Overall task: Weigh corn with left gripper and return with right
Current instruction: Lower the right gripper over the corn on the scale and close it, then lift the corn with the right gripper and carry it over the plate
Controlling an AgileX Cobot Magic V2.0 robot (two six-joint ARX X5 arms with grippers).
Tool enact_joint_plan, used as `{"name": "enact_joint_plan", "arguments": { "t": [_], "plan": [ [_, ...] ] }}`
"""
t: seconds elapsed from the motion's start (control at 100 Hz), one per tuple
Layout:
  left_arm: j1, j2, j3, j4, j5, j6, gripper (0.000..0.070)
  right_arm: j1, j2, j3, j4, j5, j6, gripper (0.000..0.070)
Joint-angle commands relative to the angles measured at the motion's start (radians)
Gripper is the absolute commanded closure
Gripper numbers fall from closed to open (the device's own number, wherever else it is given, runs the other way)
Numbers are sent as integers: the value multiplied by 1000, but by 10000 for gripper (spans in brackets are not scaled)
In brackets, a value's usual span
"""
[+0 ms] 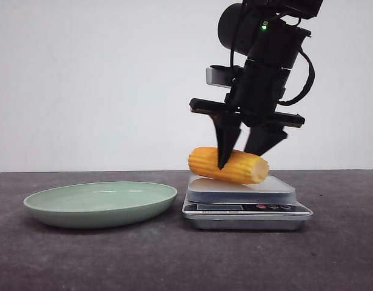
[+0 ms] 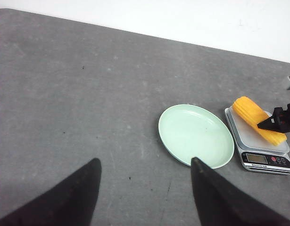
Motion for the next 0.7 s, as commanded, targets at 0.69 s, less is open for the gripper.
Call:
{"name": "enact_joint_plan", "arguments": {
  "t": [0.69],
  "plan": [
    [-2,-3,13,-30,0,33,356,290,-60,193,111,-54,63,700]
  ]
}}
